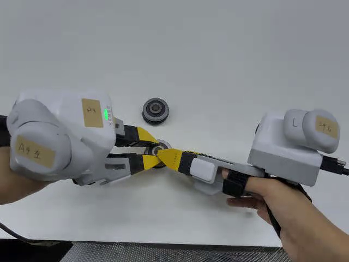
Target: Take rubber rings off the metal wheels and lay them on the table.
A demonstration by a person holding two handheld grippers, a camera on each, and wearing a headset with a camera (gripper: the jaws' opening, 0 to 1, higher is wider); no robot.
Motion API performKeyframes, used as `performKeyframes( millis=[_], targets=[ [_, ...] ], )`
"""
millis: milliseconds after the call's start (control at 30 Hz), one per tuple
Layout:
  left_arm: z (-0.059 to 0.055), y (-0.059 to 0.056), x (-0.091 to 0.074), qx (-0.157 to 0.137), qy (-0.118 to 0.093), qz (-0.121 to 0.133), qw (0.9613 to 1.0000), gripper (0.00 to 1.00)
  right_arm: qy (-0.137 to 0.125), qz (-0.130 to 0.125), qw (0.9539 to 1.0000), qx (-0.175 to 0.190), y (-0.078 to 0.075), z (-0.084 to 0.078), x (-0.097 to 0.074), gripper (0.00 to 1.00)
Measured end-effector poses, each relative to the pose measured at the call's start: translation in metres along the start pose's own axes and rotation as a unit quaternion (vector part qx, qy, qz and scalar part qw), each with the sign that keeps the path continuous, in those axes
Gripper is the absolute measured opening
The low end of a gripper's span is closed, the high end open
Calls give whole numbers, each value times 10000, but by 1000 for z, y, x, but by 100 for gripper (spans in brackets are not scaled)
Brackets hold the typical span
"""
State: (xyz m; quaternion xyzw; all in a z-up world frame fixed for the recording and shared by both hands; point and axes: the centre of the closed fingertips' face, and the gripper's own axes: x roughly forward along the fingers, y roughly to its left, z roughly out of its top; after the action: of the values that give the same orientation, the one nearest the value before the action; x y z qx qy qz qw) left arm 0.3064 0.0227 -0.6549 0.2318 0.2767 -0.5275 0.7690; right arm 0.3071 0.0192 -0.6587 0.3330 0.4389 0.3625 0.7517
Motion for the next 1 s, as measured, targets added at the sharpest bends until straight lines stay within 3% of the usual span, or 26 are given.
performKeyframes(
  millis=[1000],
  targets=[
    [0,0,-1,-50,0,13,10000,12,-4,-49,9999,-127,0,2,-5,21]
  ],
)
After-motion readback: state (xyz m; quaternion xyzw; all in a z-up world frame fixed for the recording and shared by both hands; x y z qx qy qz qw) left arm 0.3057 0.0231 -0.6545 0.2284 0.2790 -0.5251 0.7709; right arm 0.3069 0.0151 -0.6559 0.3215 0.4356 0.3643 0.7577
